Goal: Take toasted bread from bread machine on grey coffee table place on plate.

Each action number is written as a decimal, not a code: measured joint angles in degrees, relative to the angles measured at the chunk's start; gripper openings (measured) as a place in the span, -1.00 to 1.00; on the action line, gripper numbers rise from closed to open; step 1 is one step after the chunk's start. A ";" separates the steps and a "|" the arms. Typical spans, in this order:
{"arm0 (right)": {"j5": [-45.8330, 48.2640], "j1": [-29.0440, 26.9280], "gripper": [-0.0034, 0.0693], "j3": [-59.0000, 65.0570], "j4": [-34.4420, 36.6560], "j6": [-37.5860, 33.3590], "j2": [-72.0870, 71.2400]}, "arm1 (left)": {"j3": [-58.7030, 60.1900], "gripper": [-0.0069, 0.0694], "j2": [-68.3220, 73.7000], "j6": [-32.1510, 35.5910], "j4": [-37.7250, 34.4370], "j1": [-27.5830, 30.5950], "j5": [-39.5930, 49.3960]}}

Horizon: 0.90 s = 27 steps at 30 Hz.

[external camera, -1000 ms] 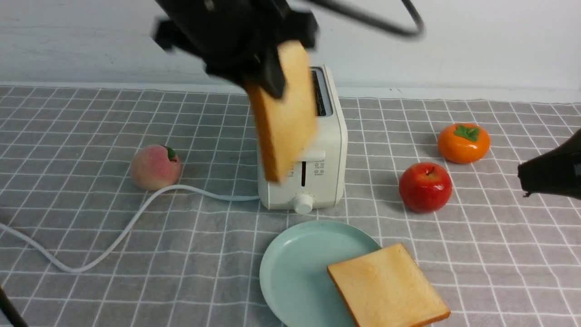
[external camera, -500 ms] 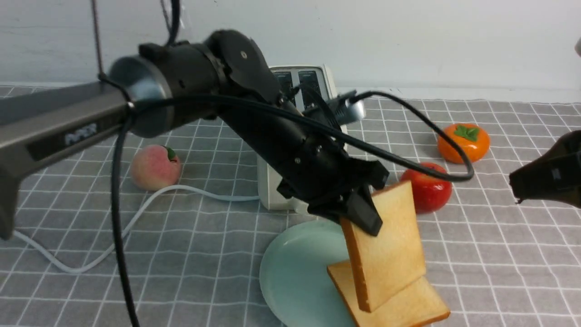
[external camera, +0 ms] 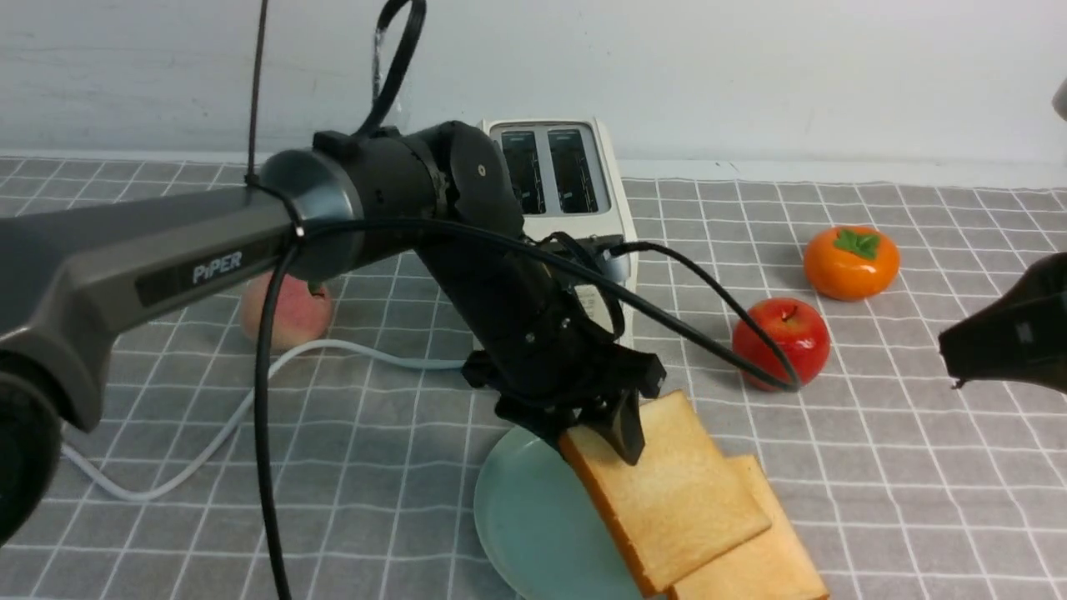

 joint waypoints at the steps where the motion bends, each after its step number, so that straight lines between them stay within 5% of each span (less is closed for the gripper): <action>1: 0.00 0.00 0.05 0.00 0.00 0.00 0.00 | 0.00 0.53 -0.27 -0.15 0.42 0.00 0.00; 4: 0.17 0.00 0.01 0.00 -0.29 0.00 0.00 | 0.00 0.85 -6.21 -4.02 8.40 0.12 0.37; 10: -0.93 0.00 -0.37 0.00 -1.94 1.49 0.00 | 0.00 0.90 -17.65 -13.15 22.41 0.13 5.47; 13: -2.35 0.00 -0.84 0.06 -3.78 4.27 -0.60 | 1.87 0.68 -25.92 -19.48 29.29 0.18 10.77; 15: -2.90 0.00 -0.94 0.53 -5.18 5.33 -2.17 | 4.90 0.50 -31.03 -21.05 30.26 0.18 11.30; 21: -12.02 0.00 -0.96 11.05 -13.40 8.08 -16.53 | 19.68 -0.33 -48.24 -23.93 31.66 0.18 10.91; 24: -21.45 0.00 -0.96 25.01 -17.21 9.95 -29.23 | 31.61 -0.78 -60.86 -28.91 32.47 0.18 3.24; 27: -31.27 0.00 -0.95 39.07 -17.57 12.76 -39.66 | 46.25 -0.86 -72.35 -34.96 31.89 0.18 -8.47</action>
